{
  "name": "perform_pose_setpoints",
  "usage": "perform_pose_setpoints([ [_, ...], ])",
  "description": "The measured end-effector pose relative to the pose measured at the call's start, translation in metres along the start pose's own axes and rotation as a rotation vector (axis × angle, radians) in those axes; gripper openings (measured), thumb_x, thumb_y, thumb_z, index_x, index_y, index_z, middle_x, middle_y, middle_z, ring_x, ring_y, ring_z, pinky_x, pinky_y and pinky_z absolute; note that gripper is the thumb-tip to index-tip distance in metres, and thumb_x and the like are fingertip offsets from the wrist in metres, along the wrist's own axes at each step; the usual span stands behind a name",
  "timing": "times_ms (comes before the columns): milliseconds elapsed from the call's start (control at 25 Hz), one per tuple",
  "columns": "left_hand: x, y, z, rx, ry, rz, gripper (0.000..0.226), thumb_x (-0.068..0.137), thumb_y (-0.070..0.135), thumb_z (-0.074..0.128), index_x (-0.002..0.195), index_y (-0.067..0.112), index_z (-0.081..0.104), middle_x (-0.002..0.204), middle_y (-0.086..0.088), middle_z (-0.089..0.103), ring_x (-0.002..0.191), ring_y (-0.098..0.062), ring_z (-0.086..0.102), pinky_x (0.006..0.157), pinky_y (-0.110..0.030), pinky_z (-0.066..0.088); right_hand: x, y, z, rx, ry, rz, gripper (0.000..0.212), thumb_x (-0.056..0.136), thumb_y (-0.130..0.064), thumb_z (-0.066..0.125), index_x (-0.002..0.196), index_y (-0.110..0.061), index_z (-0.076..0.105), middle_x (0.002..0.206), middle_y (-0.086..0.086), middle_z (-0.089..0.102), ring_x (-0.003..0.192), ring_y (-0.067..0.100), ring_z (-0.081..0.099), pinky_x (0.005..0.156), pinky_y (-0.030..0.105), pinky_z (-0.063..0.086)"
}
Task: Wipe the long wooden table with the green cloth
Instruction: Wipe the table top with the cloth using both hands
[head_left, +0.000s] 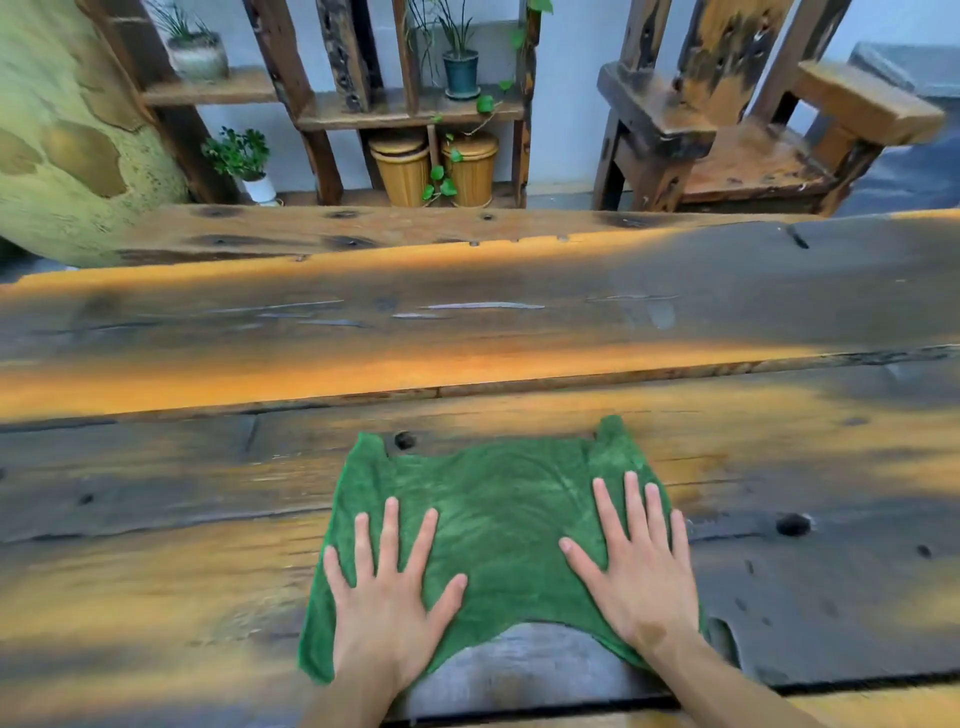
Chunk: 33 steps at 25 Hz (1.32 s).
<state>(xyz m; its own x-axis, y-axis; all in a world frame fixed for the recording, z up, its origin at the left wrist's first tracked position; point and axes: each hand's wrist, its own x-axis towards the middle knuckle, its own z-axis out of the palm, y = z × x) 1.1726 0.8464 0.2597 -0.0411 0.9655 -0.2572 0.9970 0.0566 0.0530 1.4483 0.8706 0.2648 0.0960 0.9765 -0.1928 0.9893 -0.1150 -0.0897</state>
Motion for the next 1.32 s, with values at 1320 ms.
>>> perform_pose_setpoints([
  [1320,-0.452,0.078,0.104,-0.098,-0.152,-0.084,0.069,0.091,0.080,0.014,0.151,0.053,0.032,0.166,0.001,0.029,0.148,-0.040,0.027,0.105,-0.079,0.019,-0.449,0.147,0.076,0.092,-0.020,0.216,0.086,0.091,-0.083,0.020,0.160,-0.035,0.001,0.168,0.009,0.011,0.154,0.027,0.004,0.121,0.050,0.006],
])
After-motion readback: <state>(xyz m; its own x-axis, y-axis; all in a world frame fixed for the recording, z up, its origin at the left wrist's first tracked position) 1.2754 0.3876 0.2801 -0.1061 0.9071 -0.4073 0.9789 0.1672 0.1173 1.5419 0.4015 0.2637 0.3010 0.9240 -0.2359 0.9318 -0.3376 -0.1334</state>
